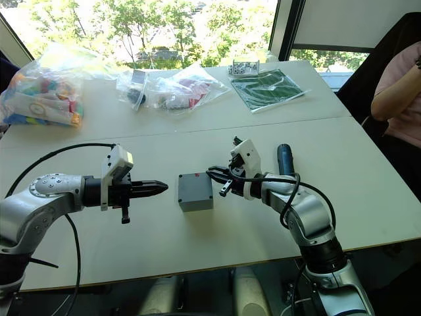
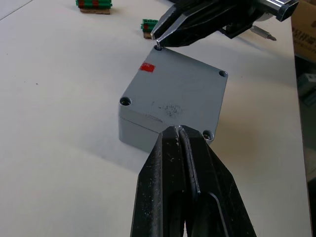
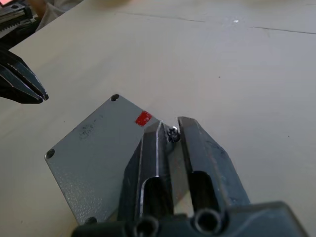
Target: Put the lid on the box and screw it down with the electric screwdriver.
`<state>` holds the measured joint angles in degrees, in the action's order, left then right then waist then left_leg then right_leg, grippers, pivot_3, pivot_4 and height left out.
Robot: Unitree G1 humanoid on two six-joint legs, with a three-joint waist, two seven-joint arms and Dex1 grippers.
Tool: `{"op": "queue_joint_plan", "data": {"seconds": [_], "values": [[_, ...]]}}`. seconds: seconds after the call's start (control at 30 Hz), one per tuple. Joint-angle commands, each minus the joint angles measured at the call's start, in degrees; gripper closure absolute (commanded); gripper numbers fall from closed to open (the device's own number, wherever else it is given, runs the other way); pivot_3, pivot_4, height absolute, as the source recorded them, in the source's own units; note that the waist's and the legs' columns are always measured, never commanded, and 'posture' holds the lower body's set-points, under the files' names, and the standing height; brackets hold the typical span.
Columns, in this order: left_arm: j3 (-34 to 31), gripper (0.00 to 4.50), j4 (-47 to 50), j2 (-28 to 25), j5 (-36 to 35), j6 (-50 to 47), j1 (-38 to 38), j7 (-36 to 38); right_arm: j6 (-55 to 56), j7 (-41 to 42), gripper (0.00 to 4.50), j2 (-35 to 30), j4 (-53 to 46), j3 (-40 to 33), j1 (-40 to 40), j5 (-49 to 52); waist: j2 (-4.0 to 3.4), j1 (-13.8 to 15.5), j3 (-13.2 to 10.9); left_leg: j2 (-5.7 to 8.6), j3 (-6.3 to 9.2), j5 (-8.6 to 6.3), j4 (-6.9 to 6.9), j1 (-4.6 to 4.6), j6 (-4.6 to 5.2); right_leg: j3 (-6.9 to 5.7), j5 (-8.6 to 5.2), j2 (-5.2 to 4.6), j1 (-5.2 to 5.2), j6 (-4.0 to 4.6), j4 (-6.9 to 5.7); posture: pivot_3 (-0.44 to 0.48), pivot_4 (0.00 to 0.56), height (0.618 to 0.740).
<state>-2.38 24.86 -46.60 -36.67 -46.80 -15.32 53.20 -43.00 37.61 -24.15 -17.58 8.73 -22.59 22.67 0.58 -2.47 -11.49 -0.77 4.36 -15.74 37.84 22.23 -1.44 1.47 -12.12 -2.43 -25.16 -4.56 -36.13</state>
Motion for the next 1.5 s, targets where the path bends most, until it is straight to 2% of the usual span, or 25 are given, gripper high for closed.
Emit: {"op": "queue_joint_plan", "data": {"seconds": [0.03, 0.1, 0.13, 0.3, 0.47, 0.6, 0.73, 0.9, 1.03, 1.2, 1.33, 1.5], "values": [[0.0, 4.5, 0.4, 0.1, 0.2, 1.2, -0.3, -0.1, 0.2, 0.2, 2.43, -0.6, -1.6, -1.1, -0.7, 0.6, 0.0, 0.0, 0.0, 0.0, 0.0, 0.0, 0.0, 0.0, 0.0, 0.0, 0.0, 0.0, 0.0, 0.0, 0.0, 0.0, 0.15, 0.74], [0.2, 4.5, 0.2, 0.2, 0.3, 1.3, -0.5, -0.1, -0.2, 0.0, 1.68, -0.6, -1.9, -1.8, -1.1, 1.0, 0.0, 0.0, 0.0, 0.0, 0.0, 0.0, 0.0, 0.0, 0.0, 0.0, 0.0, 0.0, 0.0, 0.0, 0.0, 0.0, 0.15, 0.74], [0.3, 4.5, 0.2, 0.4, 0.3, 1.4, -0.7, 0.0, -1.2, -0.3, 1.47, -0.7, -2.7, -3.1, -1.5, 2.0, 0.0, 0.0, 0.0, 0.0, 0.0, 0.0, 0.0, 0.0, 0.0, 0.0, 0.0, 0.0, 0.0, 0.0, 0.0, 0.0, 0.15, 0.74], [0.7, 4.5, 0.3, 1.7, -0.8, 1.4, -3.8, 0.2, -10.6, -3.7, 1.47, -1.9, -5.5, -12.6, -5.5, 8.7, 0.0, 0.1, 0.0, 0.0, 0.0, 0.0, 0.0, 0.03, 0.0, 0.0, 0.01, -0.01, 0.0, 0.0, 0.0, 0.0, 0.15, 0.74], [2.9, 4.5, 0.6, 2.3, -0.5, 2.6, -8.5, 2.2, -23.3, -4.2, 0.08, -11.9, -5.1, -20.9, -12.4, 13.5, -0.01, 0.4, 0.0, 0.04, 0.01, 0.0, 0.03, 0.06, 0.0, -0.01, 0.01, -0.04, 0.01, 0.01, 0.03, 0.0, 0.15, 0.74], [5.0, 4.5, 0.5, 3.2, 0.2, 4.0, -11.4, 3.6, -33.3, -4.7, 0.02, -20.8, -1.0, -21.1, -18.7, 13.4, -0.04, 0.1, 0.0, 0.06, -0.05, 0.0, 0.01, 0.12, 0.01, 0.01, 0.08, -0.07, -0.08, 0.14, 0.05, 0.0, 0.15, 0.74], [9.8, 4.5, 2.1, 3.6, 2.9, 8.1, -13.1, 6.8, -48.1, -4.0, 0.02, -32.5, 5.1, -16.3, -23.6, 15.0, -0.04, 0.1, -0.1, 0.06, -0.06, 0.0, 0.01, 0.13, 0.01, 0.0, 0.07, -0.06, -0.07, 0.13, 0.07, 0.0, 0.15, 0.74], [14.4, 4.5, 1.3, 4.8, 7.2, 12.5, -13.5, 8.1, -49.5, -5.8, 0.02, -37.7, 14.7, -8.5, -22.9, 23.6, 0.08, -0.2, 0.0, 0.06, -0.17, -0.01, 0.01, 0.13, 0.03, 0.05, 0.01, -0.1, -0.06, 0.05, 0.16, 0.0, 0.15, 0.74], [15.4, 4.5, 1.0, 5.8, 8.7, 13.2, -13.6, 7.3, -49.5, -7.6, 0.02, -38.9, 20.8, -2.9, -26.6, 26.0, 0.04, 0.0, -0.1, 0.06, -0.24, -0.01, 0.03, 0.12, 0.03, 0.13, 0.0, -0.09, -0.11, 0.01, 0.09, 0.0, 0.15, 0.74], [14.3, 4.5, 3.9, 7.1, 8.8, 11.6, -11.3, 4.0, -49.5, -6.2, 0.02, -39.6, 26.7, 8.5, -30.9, 28.6, 0.06, -0.1, -0.1, 0.04, -0.22, -0.02, 0.02, 0.15, 0.03, 0.12, -0.02, -0.06, -0.13, -0.02, 0.12, 0.0, 0.15, 0.74], [12.9, 4.5, 6.8, 6.6, 8.3, 9.9, -8.3, 1.1, -49.5, -4.9, 0.02, -36.3, 31.9, 14.1, -35.3, 25.4, 0.03, -0.1, -0.1, 0.05, -0.24, -0.04, 0.02, 0.18, 0.07, 0.13, -0.02, -0.07, -0.16, -0.03, 0.15, 0.0, 0.15, 0.74], [11.9, 4.5, 9.5, 6.5, 8.1, 8.0, -5.6, -2.0, -49.5, -1.1, 0.02, -33.4, 31.8, 18.8, -37.3, 20.6, 0.03, 0.1, -0.1, 0.03, -0.16, -0.04, 0.02, 0.17, 0.07, 0.1, -0.02, -0.02, -0.19, -0.05, 0.08, 0.0, 0.15, 0.74]]}}
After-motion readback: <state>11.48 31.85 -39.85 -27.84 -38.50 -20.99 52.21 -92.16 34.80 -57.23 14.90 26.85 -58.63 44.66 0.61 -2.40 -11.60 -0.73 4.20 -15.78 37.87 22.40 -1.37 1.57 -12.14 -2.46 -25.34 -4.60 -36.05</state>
